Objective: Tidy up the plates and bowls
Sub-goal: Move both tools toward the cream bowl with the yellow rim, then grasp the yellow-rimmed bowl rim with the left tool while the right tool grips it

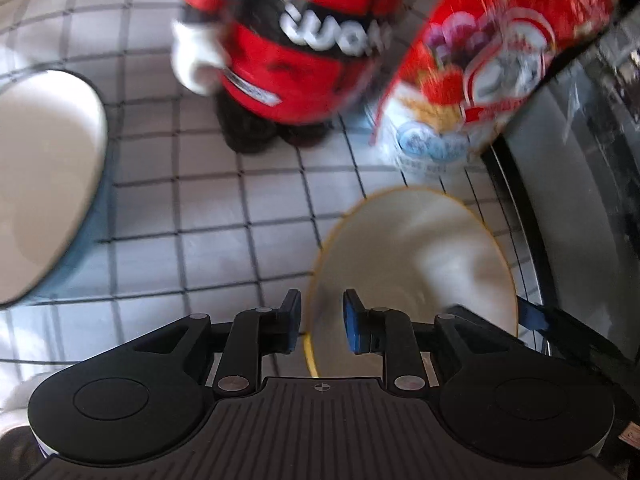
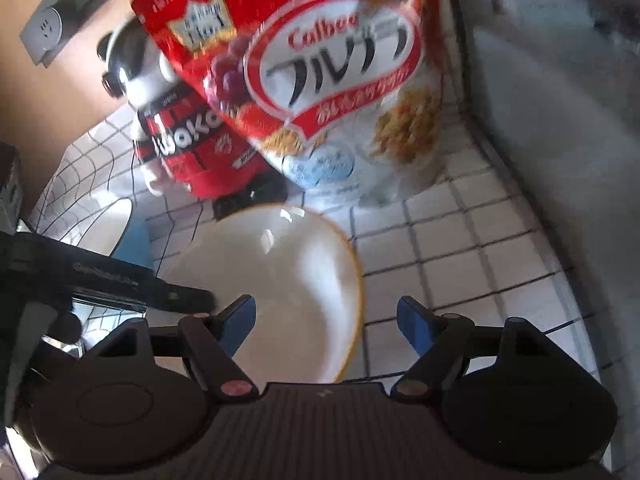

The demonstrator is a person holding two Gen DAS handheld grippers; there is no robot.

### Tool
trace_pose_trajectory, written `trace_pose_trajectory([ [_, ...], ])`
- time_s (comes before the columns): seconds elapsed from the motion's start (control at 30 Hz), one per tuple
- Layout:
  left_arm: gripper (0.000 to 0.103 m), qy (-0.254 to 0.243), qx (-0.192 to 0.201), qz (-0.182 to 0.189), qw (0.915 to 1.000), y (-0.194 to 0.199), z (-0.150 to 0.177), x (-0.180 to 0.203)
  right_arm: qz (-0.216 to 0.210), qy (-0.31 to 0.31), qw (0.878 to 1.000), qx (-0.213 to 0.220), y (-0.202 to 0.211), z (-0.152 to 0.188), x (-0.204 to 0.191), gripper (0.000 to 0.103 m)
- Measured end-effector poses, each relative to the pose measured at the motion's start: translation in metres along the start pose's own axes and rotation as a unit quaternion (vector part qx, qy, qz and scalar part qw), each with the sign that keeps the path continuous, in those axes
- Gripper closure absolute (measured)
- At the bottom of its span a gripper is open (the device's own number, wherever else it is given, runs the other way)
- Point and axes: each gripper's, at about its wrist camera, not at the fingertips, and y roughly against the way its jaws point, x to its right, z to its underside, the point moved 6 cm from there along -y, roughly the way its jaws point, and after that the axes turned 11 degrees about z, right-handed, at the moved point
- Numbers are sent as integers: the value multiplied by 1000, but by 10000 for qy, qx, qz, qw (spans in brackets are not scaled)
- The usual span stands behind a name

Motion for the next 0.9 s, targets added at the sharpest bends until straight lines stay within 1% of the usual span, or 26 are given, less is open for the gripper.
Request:
trace_pose_trajectory([
  [0.1, 74, 12, -116, 8, 9999, -12, 4, 2, -32, -135, 9997, -204, -13, 4, 3, 24],
  [0.17, 75, -14, -200, -14, 9998, -18, 6, 2, -68, -205, 9993, -303, -19, 6, 5, 23],
  [0.2, 76, -24, -244, -37, 9997, -21, 8, 1, -71, -204, 9994, -275, -18, 6, 5, 23],
  [0.23, 77, -81, -200, -63, 9997, -21, 8, 2, -62, -177, 9994, -287, -19, 5, 4, 23],
  [0.33, 77, -133, -252, -78, 9996, -22, 8, 1, -20, -58, 9995, -318, -21, 5, 0, 22],
  [0.47, 75, -283, -239, -86, 9993, -24, 11, 4, 11, 59, 9994, -347, -22, 5, -5, 15],
  [0.57, 76, -204, -229, 37, 9995, -21, 11, -1, -138, -19, 9993, -349, -23, 5, -5, 6],
  [0.67, 76, -89, -249, 144, 9995, -21, 10, -4, -204, -97, 9992, -336, -25, 6, -6, 0],
  [0.77, 77, -38, -299, 251, 9992, -21, 8, -6, -102, -32, 9994, -336, -27, 8, -10, 0],
  [0.83, 78, 9, -368, 349, 9987, -21, 6, -8, 13, 236, 9989, -401, -30, 9, -16, 0],
  [0.9, 78, 67, -425, 416, 9982, -21, 5, -10, -40, 444, 9981, -435, -32, 8, -19, 0],
])
